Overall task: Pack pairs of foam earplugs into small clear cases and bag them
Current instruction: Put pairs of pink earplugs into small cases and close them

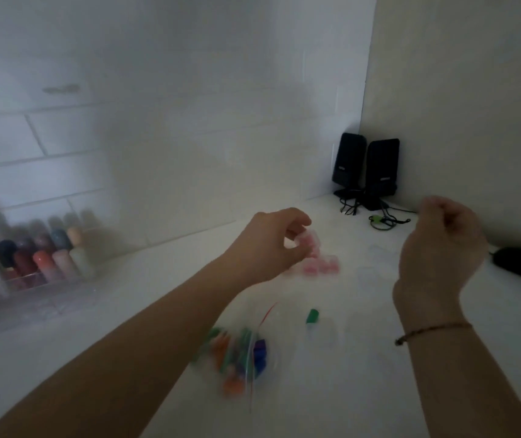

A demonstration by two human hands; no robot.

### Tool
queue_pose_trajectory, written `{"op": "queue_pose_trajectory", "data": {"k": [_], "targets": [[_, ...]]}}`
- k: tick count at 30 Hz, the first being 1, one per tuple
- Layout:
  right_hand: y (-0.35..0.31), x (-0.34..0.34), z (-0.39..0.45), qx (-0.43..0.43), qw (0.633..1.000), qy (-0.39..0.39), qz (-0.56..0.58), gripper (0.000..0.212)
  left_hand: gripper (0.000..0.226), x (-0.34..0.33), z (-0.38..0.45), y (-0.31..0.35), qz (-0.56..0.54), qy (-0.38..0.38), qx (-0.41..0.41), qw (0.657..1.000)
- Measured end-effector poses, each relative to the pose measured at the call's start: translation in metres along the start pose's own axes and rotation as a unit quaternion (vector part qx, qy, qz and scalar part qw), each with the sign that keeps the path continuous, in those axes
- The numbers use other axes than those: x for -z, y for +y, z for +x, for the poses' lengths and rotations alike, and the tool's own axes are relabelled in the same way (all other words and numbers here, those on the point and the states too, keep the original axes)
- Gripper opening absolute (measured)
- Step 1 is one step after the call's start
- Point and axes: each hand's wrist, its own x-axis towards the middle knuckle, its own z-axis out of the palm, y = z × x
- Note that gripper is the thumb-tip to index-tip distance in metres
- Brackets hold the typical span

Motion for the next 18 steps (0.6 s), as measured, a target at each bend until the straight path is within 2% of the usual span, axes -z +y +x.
{"op": "queue_pose_trajectory", "data": {"k": [4,7,9,14,18], "targets": [[0.009,0.009,0.012,-0.020,0.995,0.079,0.049,0.015,0.026,-0.034,0.051,0.000,0.001,-0.099,0.025,0.995],[0.010,0.009,0.015,-0.018,0.992,0.094,0.079,0.010,0.024,-0.054,0.067,0.002,0.048,-0.164,0.035,0.985],[0.008,0.009,0.015,-0.009,0.992,0.091,0.090,0.011,0.019,-0.062,0.070,0.002,0.025,-0.213,0.073,0.974],[0.009,0.006,0.013,0.002,0.992,0.080,0.093,0.018,0.024,-0.066,0.070,0.005,-0.009,-0.245,0.133,0.960],[0.011,0.006,0.014,0.015,0.992,0.096,0.084,0.017,0.020,-0.058,0.067,0.009,-0.016,-0.252,0.125,0.959]]}}
